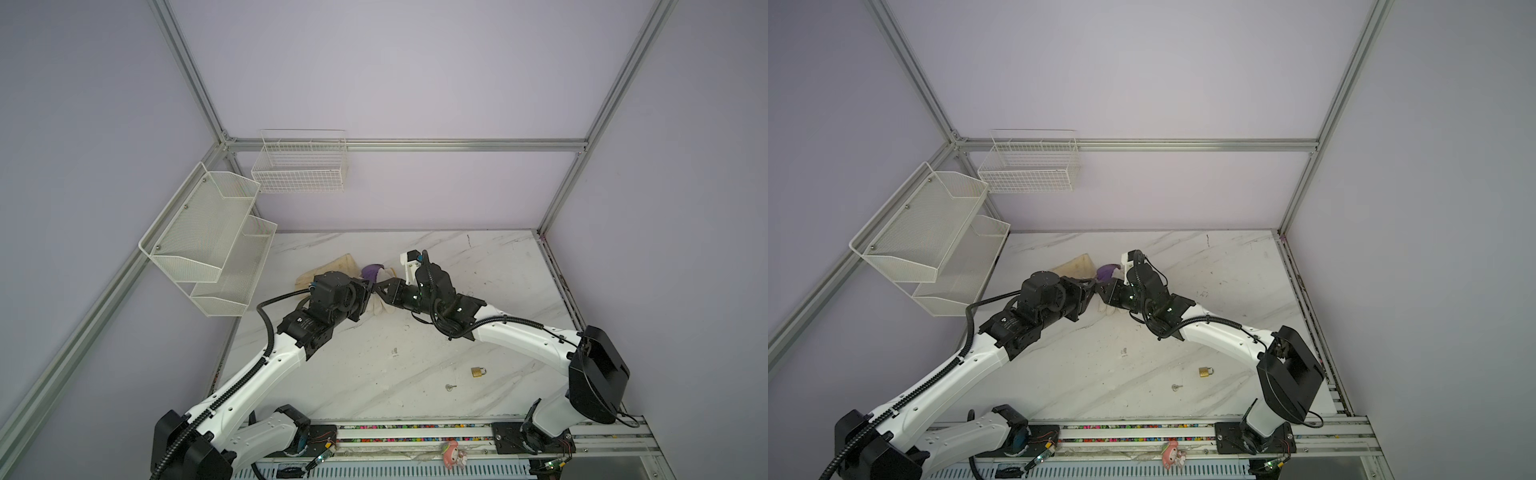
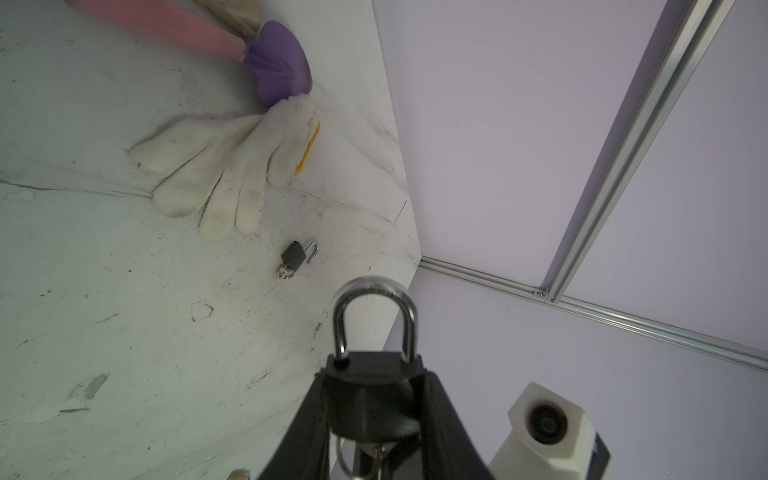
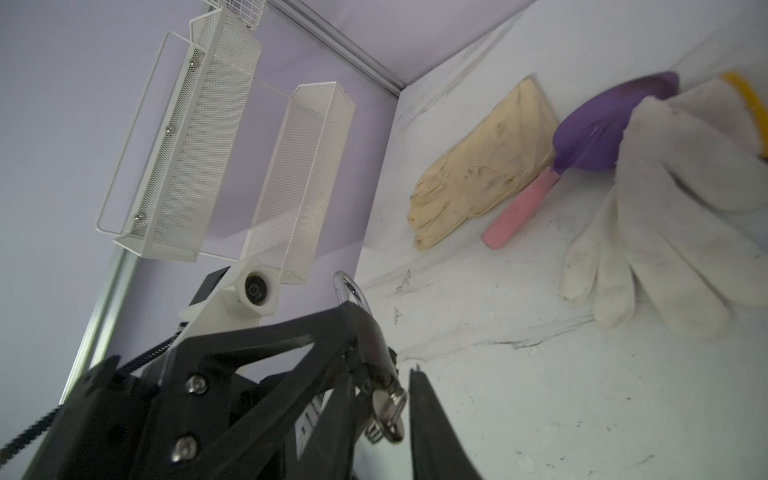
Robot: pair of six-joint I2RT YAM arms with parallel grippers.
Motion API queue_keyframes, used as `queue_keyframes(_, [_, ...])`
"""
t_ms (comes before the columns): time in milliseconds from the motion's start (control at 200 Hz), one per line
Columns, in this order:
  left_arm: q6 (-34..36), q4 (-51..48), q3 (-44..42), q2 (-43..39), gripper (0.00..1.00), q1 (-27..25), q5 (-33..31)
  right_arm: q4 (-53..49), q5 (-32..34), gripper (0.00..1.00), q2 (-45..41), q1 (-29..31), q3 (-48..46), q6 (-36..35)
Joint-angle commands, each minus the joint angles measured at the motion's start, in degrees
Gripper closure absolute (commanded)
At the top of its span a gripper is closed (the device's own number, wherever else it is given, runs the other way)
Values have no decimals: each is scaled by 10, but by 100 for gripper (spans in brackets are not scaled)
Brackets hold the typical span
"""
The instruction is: Unlock with the key
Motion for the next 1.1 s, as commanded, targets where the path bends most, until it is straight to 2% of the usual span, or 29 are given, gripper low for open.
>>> queue_keyframes(0, [84,-39,57,-1,100,10,27,-26,67,61,-36,2,-15,-61])
queue_keyframes(195, [275,-121,42,-33,100,12,-15,-103,103,40,-95,-4,-40,-116])
queue_keyframes(325, [411,-118,-19,-84,100,-6,-77,-148,41,30,-110,-23,-26,-183])
queue_keyframes(375, [455,-99,-42,-98,100,-8,-73,-177,16,24,-109,-29,-8,-202])
queue_keyframes(485, [558,-50,-78,-109,100,-14,-76,-253,-29,21,-65,-33,63,-238])
queue_keyframes(675, [732,141,-173,-146,100,-33,-29,-331,-23,17,-10,-33,150,-273])
queue_keyframes(800, [782,193,-201,-141,100,-33,-20,-382,-25,16,25,-32,204,-300])
queue_keyframes(1095, [815,231,-205,-112,100,-33,-4,-437,-3,14,84,-16,285,-332])
